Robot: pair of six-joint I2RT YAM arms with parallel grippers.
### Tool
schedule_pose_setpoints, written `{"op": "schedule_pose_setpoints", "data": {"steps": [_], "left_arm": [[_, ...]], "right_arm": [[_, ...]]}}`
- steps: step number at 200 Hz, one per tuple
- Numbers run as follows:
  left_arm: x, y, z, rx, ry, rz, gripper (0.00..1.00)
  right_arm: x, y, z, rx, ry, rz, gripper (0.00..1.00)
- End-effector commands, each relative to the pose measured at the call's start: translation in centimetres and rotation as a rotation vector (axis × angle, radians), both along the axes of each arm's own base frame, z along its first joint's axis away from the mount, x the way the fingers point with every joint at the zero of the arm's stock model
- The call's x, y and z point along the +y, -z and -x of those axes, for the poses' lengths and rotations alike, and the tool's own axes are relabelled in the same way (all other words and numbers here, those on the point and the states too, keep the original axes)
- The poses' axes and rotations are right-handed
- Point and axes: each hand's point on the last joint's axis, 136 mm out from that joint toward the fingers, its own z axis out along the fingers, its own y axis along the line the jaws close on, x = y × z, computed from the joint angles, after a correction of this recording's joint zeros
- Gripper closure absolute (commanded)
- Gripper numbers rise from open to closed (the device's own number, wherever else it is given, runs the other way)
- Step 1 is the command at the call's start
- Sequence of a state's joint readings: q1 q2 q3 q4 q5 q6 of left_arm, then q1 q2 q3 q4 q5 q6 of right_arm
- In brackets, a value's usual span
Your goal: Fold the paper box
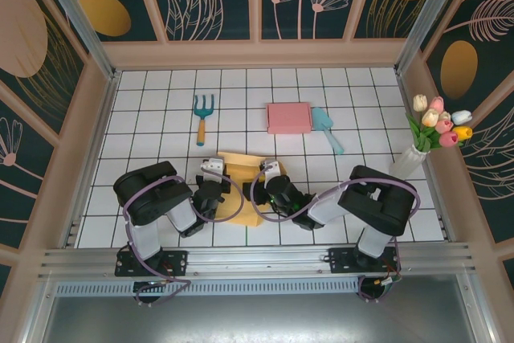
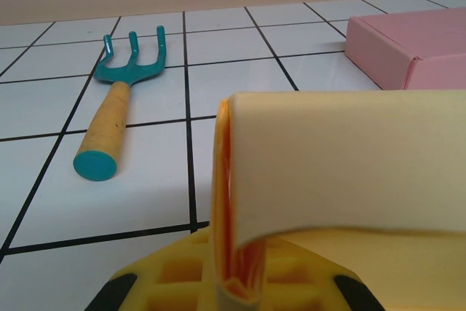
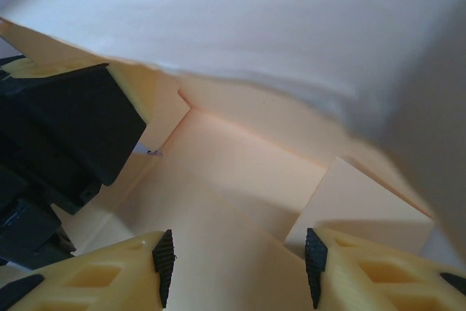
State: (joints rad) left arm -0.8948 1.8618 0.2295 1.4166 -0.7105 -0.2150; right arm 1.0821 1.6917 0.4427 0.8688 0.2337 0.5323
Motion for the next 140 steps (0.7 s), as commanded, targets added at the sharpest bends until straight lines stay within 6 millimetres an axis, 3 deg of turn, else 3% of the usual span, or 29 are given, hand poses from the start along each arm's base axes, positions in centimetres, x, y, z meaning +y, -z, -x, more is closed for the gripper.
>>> {"op": "schedule_pose_setpoints", "data": {"steps": [1,39,87,106,140], "left_arm": [[-0.7,1.5,0.5,0.047,0.043,-0.029,1.00],[-0.7,1.5,0.5,0.048,0.042,-0.031,1.00],[-0.8,1.6,0.3,0.054,0.038,-0.037,1.00],[-1.0,1.7,0.3,0.058,0.045,-0.041,1.00],[-1.0,1.7,0.3,0.058,0.047,-0.041,1.00]], "right_arm": [[0.9,-1.4,0.6,-0.018,-0.043,-0.031,0.46],[-1.2,-2.6,1.5,-0.034,-0.023,0.053,0.45],[-5.6,-4.1,3.0,-0.029,0.025,0.113,0.44],[-8.7,-4.7,2.7,-0.047,0.114,0.176,0.43],[-16.1,-6.3,0.3,-0.130,0.416,0.276,0.40]]}}
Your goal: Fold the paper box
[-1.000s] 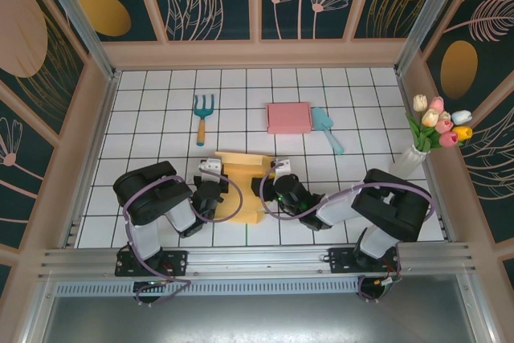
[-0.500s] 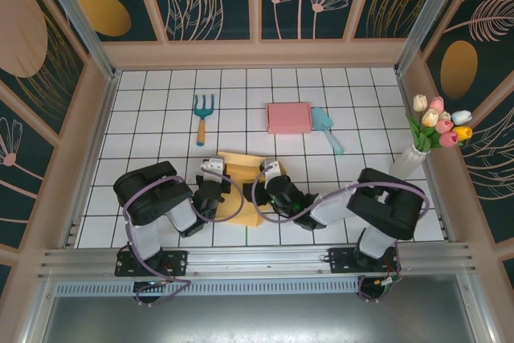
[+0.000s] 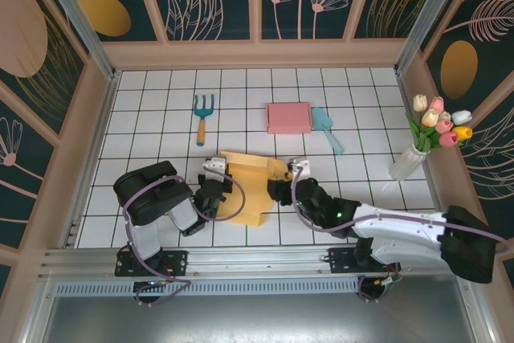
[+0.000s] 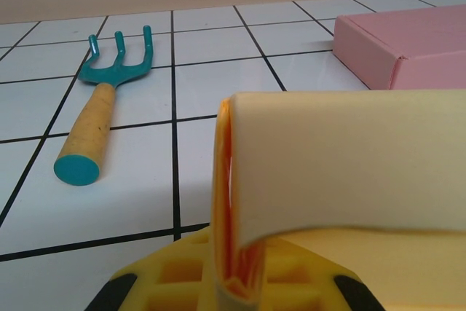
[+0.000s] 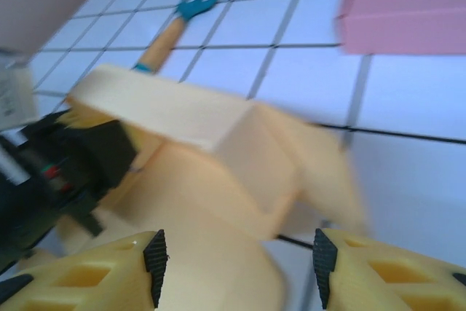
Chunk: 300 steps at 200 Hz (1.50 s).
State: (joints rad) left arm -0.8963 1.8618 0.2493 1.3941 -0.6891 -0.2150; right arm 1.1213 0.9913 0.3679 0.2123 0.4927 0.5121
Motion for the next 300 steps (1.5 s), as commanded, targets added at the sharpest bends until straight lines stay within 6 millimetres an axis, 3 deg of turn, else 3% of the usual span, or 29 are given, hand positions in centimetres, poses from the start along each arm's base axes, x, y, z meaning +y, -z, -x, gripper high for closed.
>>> {"op": "schedule_pose_setpoints", "data": {"steps": [1,13,40,119,165,230,300], "left_arm": [[-0.3,1.7,0.5,0.050,0.025,-0.043,1.00],[-0.3,1.7,0.5,0.050,0.027,-0.042,1.00],[-0.2,1.7,0.5,0.052,0.026,-0.046,1.00],[-0.4,1.7,0.5,0.053,0.034,-0.046,1.00],[-0.4,1.7,0.6,0.052,0.041,-0.047,1.00],[-0.6,1.7,0.6,0.054,0.049,-0.046,1.00],[-0.7,1.8,0.7,0.058,0.062,-0.049,1.00]], "right_arm": [[-6.8,1.6,-1.4,-0.022,0.248,0.169,0.41],[-8.1,1.7,-2.1,-0.010,0.289,0.134,0.41],[-8.3,2.8,-3.4,0.017,0.229,0.026,0.41],[-2.0,4.9,-2.9,0.026,-0.113,0.009,0.41],[1.4,4.7,-1.9,-0.038,-0.252,0.029,0.41],[3.7,5.0,-1.4,-0.088,-0.333,0.090,0.41],[5.0,5.0,-2.5,-0.100,-0.321,0.114,0.42]]}}
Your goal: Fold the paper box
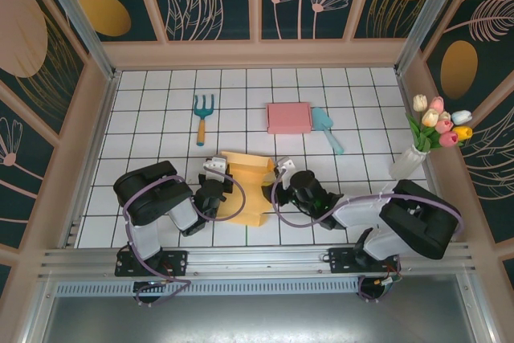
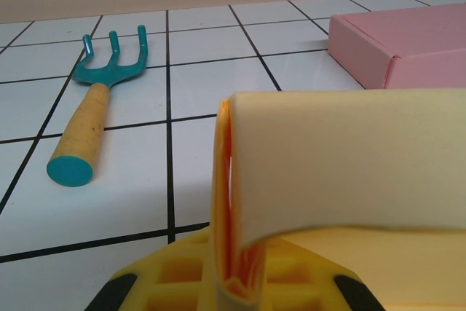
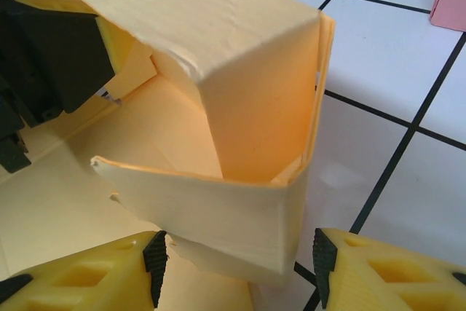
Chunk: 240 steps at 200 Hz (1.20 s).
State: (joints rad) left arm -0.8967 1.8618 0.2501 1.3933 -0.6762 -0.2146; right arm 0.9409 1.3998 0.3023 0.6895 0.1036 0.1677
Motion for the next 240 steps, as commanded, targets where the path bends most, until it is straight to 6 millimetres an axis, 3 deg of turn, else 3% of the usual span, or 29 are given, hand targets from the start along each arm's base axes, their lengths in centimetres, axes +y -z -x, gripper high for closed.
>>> {"op": "schedule_pose_setpoints", "data": {"steps": [1,73,118,153,193,240], "left_arm": [[-0.5,1.8,0.7,0.055,0.049,-0.051,1.00],[-0.5,1.8,0.7,0.055,0.051,-0.051,1.00],[-0.4,1.9,0.7,0.057,0.048,-0.052,1.00],[-0.4,2.0,0.5,0.061,0.035,-0.056,1.00],[-0.4,2.0,0.5,0.064,0.034,-0.059,1.00],[-0.5,2.1,0.5,0.065,0.036,-0.059,1.00]], "right_arm": [[1.5,-1.5,-0.8,-0.053,-0.010,-0.033,0.42],[4.4,0.1,0.1,-0.069,-0.081,0.008,0.45],[4.4,0.3,0.3,-0.074,-0.072,0.015,0.43],[2.9,0.9,0.9,-0.052,-0.031,0.041,0.40],[-0.4,2.4,1.0,-0.007,0.073,0.125,0.38],[-2.7,0.6,1.5,-0.007,0.133,0.104,0.37]]}}
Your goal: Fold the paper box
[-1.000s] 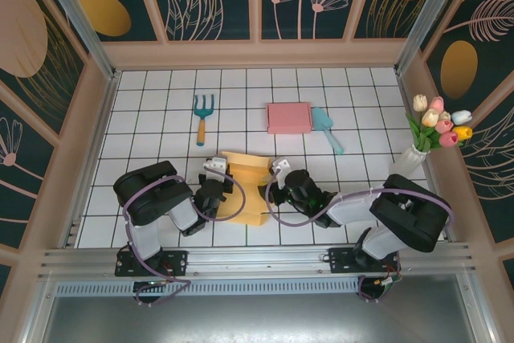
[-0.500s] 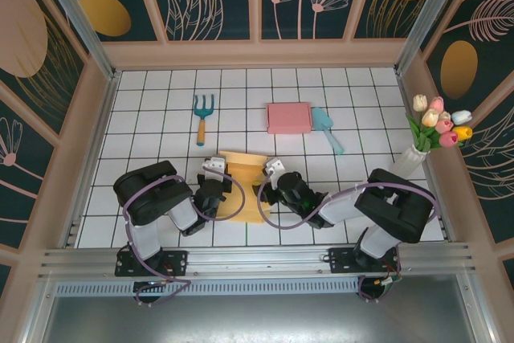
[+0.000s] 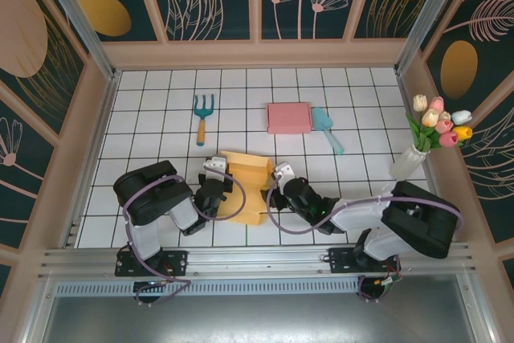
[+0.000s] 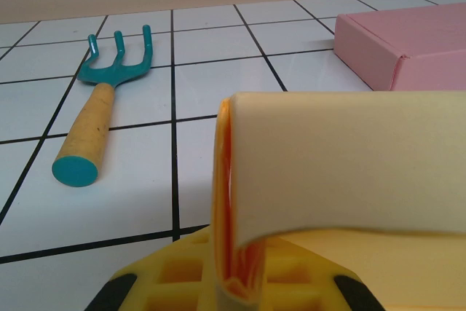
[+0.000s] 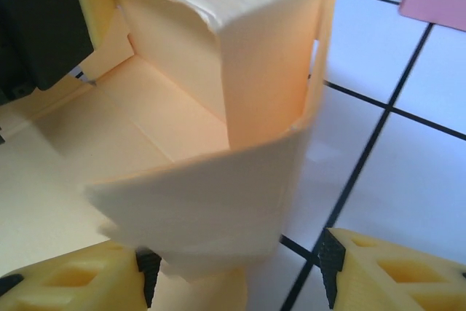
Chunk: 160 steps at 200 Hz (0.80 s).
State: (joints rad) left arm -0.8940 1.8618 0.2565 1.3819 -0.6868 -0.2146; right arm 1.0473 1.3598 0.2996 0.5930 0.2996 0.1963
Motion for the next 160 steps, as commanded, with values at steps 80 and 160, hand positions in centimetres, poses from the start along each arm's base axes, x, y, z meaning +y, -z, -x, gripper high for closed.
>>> {"op": "schedule_pose_setpoints", "data": {"steps": [80,160], "left_arm": [[-0.8,2.1,0.6,0.069,0.052,-0.058,1.00],[-0.8,2.0,0.7,0.065,0.061,-0.056,1.00]], "right_arm": [[-7.0,-5.4,0.1,-0.067,0.251,-0.144,0.36],[-5.6,-3.6,-0.8,-0.033,0.156,-0.178,0.41]]}}
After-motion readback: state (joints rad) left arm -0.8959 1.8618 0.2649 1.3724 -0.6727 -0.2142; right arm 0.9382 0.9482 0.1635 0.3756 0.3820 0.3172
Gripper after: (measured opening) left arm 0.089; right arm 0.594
